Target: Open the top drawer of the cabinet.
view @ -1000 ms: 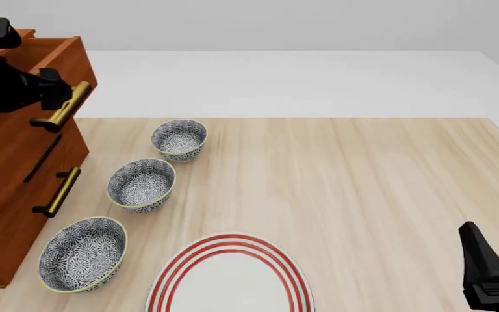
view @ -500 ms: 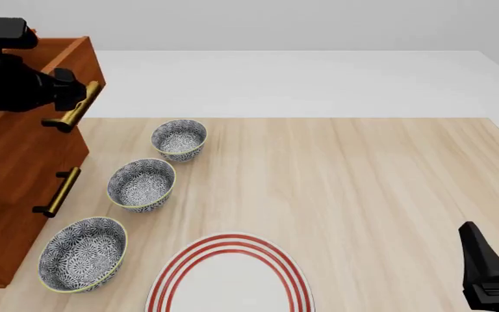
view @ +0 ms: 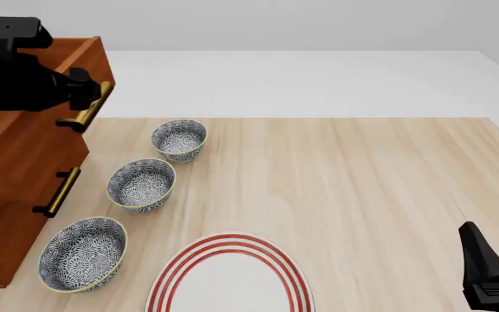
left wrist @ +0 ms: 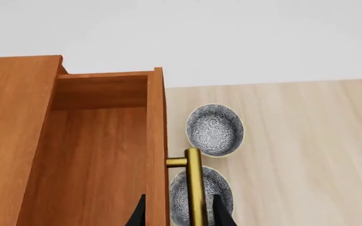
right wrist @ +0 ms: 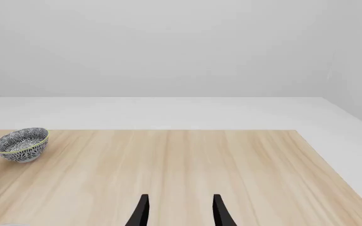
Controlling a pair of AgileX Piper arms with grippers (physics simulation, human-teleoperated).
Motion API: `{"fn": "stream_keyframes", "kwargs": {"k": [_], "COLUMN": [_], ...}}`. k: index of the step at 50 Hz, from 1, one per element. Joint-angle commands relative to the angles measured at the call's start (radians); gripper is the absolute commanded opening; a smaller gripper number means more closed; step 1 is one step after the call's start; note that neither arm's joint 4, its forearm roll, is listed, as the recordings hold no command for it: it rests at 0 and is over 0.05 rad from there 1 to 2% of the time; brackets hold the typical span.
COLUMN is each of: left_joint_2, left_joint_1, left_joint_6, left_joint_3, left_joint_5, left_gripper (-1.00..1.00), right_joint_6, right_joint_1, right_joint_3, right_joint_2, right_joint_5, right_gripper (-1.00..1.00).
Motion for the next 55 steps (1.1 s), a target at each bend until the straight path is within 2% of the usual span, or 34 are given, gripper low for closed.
{"fn": "stream_keyframes", "kwargs": {"k": [1,55], "left_joint_2": [0.099,0.129], "left_joint_1": [-0.042,-0.134], "left_joint_6": [0.025,0.043], "left_joint_3": [0.066,0.063], "left_joint_5": [0.0,-0.007], "left_gripper": [1.0,1.0], "right_joint_6": [0.0,0.0], "right_joint_1": [0.0,0.0], "right_joint_3": [0.0,0.0], "right_joint_2": [0.0,0.0], "right_joint_5": [0.0,0.0], "right_gripper": [1.0,1.0]}}
